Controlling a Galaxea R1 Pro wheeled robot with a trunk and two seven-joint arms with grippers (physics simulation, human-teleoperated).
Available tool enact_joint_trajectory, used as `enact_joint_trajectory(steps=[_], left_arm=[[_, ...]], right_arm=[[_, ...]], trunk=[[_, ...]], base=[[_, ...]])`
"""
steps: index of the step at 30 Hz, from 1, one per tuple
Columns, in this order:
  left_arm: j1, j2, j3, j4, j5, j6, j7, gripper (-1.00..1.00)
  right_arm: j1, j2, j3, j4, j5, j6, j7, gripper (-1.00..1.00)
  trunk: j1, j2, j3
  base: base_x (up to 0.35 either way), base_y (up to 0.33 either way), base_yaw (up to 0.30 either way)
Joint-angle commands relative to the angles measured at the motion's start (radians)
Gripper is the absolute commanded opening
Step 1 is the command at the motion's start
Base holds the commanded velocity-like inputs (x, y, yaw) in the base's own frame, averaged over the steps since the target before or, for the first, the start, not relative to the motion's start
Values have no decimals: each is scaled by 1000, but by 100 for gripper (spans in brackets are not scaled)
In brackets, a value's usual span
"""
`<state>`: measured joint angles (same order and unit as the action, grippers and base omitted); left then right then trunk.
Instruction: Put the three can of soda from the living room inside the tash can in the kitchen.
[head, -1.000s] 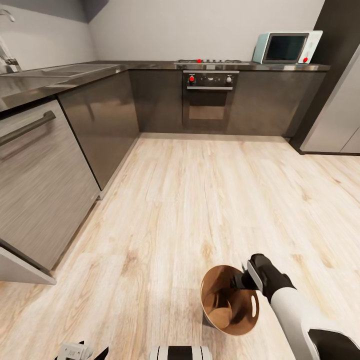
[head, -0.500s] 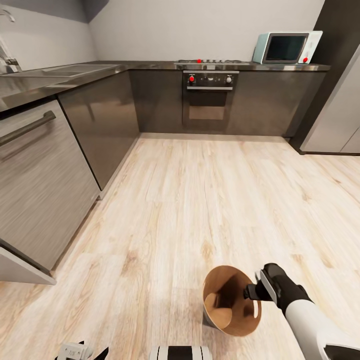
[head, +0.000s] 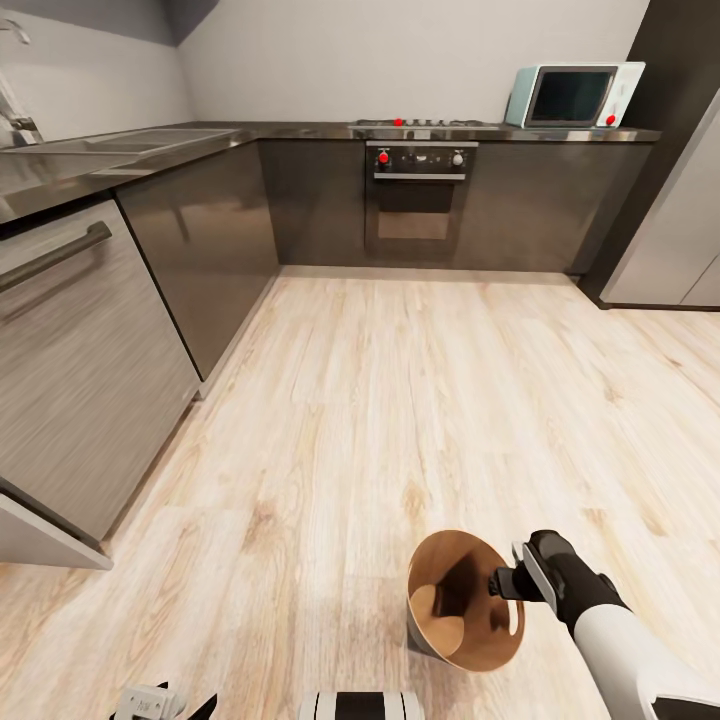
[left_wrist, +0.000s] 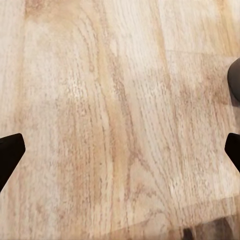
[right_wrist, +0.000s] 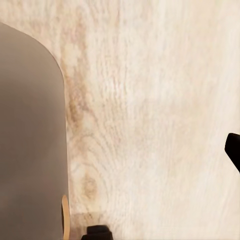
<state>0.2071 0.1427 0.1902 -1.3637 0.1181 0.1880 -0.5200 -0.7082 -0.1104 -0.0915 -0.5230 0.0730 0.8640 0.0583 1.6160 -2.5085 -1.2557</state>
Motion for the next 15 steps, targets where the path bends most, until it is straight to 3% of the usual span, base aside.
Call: enact_joint_trajectory(steps=[1,15], left_arm=[[0,0,0,0,0,0,0,100],[0,0,0,-1,1,0,0,100]], right_arm=[[1,0,0,25,0,0,0,100],[1,1,1,25,-1,-3,0,100]], trunk=[[0,0,0],[0,0,0]], base=[[0,0,0],[0,0,0]])
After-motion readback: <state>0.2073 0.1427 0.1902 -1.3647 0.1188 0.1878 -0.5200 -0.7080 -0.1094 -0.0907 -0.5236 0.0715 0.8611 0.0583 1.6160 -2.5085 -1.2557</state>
